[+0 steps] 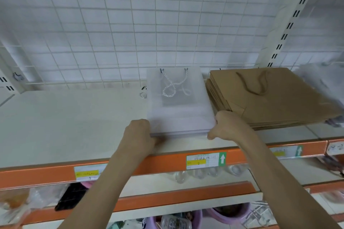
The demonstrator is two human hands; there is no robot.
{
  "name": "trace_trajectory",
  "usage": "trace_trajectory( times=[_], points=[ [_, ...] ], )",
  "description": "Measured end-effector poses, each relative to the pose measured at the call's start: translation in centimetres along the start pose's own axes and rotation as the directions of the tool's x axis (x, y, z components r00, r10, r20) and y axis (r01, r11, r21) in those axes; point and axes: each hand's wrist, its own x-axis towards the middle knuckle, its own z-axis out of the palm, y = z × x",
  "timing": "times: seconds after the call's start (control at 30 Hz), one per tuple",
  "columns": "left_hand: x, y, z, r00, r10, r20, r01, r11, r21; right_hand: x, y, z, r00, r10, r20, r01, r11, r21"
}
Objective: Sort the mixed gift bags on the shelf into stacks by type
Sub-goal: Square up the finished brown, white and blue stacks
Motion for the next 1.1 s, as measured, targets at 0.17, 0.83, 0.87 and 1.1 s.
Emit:
trace_trajectory(
  times=[0.17, 0.83, 0.87, 1.1],
  points=[
    [0.6, -0.5, 0.1, 1.0, -0.018, -0.005, 0.018, 0.999, -0.051, 0.6, 0.2, 0.2, 0.997, -0.002, -0.077, 0.001, 1.0, -0.009],
    [1.3, -0.5, 0.3, 1.0, 0.017, 0.026, -0.019, 0.995, 0.094, 1.0, -0.7, 0.0, 0.998, 0.023, -0.063, -0.032, 0.989, -0.148],
    [1.4, -0.6, 0.4, 1.0, 0.0, 0.013, -0.001, 0.997, 0.081, 0.8, -0.6, 0.1, 0.996, 0.01, -0.092, -0.024, 0.989, -0.147],
    [1.8, -0.8, 0.7, 1.0, -0.007, 0.001, 0.006, 0.999, 0.038, 0.2, -0.2, 0.5, 0.993, -0.029, -0.115, 0.015, 0.993, -0.119]
  ],
)
